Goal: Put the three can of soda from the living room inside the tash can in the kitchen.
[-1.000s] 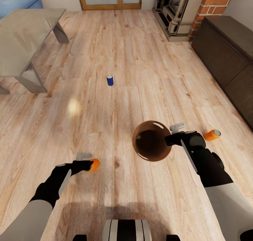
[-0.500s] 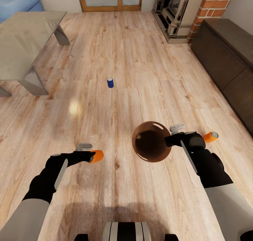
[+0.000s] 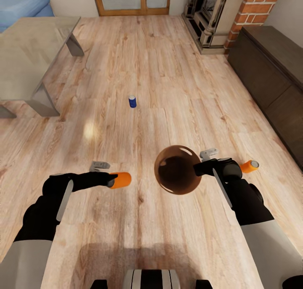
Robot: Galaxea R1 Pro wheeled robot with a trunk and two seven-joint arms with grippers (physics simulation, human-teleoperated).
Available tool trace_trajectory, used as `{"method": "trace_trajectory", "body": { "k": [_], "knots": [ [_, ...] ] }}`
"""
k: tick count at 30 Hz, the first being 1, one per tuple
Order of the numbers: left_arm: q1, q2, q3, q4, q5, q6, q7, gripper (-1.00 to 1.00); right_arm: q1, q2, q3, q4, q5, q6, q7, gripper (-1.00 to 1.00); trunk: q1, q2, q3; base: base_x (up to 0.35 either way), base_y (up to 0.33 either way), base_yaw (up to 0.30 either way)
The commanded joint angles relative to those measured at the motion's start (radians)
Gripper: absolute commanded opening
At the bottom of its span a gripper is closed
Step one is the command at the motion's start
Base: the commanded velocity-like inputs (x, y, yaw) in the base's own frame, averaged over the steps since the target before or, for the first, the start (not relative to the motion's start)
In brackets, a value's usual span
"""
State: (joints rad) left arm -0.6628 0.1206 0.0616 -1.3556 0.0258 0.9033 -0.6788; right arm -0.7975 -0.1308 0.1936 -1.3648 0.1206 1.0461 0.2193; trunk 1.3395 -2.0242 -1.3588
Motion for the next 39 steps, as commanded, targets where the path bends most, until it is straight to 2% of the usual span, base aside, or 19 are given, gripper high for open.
{"method": "trace_trajectory", "body": {
  "k": [1, 4, 6, 9, 15, 21, 24, 28, 36, 37, 39],
  "knots": [
    [0.0, 0.003, 0.002, -0.009, -0.003, 0.01, -0.015, -1.0, 0.0, 0.001, 0.0, 0.0, -0.014, 0.001, 0.003, -1.0, -0.004, 0.007, 0.003, 0.0, 0.0, 0.0],
    [0.0, 0.014, 0.015, -0.03, -0.003, 0.041, -0.064, -1.0, 0.0, 0.004, 0.0, 0.0, -0.013, 0.001, 0.003, -1.0, -0.015, 0.028, 0.013, 0.0, 0.0, 0.0],
    [0.012, 0.002, 0.003, -0.018, 0.01, 0.032, -0.052, -1.0, 0.012, 0.016, -0.011, 0.013, 0.023, -0.012, 0.009, -1.0, -0.015, 0.028, 0.013, 0.0, 0.0, 0.0],
    [0.029, -0.014, -0.014, -0.001, 0.007, 0.018, -0.036, -1.0, 0.03, 0.032, -0.027, 0.038, 0.083, -0.032, 0.018, -1.0, -0.015, 0.028, 0.013, 0.0, 0.0, 0.0],
    [0.051, -0.048, -0.048, 0.032, 0.007, -0.01, -0.003, -1.0, 0.067, 0.064, -0.061, 0.083, 0.155, -0.036, 0.019, -1.0, -0.015, 0.028, 0.013, 0.0, 0.0, 0.0],
    [0.051, -0.05, -0.082, 0.065, 0.007, -0.042, 0.03, -1.0, 0.104, 0.097, -0.095, 0.083, 0.203, -0.036, 0.019, -1.0, -0.015, 0.028, 0.013, 0.0, 0.0, 0.0],
    [0.051, -0.05, -0.09, 0.081, 0.007, -0.059, 0.047, -1.0, 0.118, 0.112, -0.097, 0.083, 0.23, -0.036, 0.019, -1.0, -0.015, 0.028, 0.013, 0.0, 0.0, 0.0],
    [0.028, -0.027, -0.067, 0.07, 0.006, -0.052, 0.045, -1.0, 0.096, 0.089, -0.073, 0.064, 0.23, -0.016, 0.014, -1.0, -0.031, 0.056, 0.025, 0.0, 0.0, 0.0],
    [-0.014, 0.018, -0.021, 0.024, 0.01, -0.011, 0.002, -1.0, 0.05, 0.044, -0.028, 0.021, 0.289, 0.001, 0.013, -1.0, -0.061, 0.112, 0.05, 0.0, 0.0, 0.0],
    [-0.015, 0.061, 0.062, -0.081, 0.011, 0.127, -0.157, -1.0, 0.014, -0.023, 0.017, -0.006, -0.016, 0.001, 0.012, -1.0, -0.065, 0.119, 0.053, 0.0, 0.0, 0.0],
    [-0.016, 0.062, 0.064, -0.083, 0.012, 0.13, -0.164, -1.0, 0.014, -0.025, 0.018, -0.008, -0.017, 0.001, 0.012, -1.0, -0.073, 0.133, 0.06, 0.0, 0.0, 0.0]
  ]
}}
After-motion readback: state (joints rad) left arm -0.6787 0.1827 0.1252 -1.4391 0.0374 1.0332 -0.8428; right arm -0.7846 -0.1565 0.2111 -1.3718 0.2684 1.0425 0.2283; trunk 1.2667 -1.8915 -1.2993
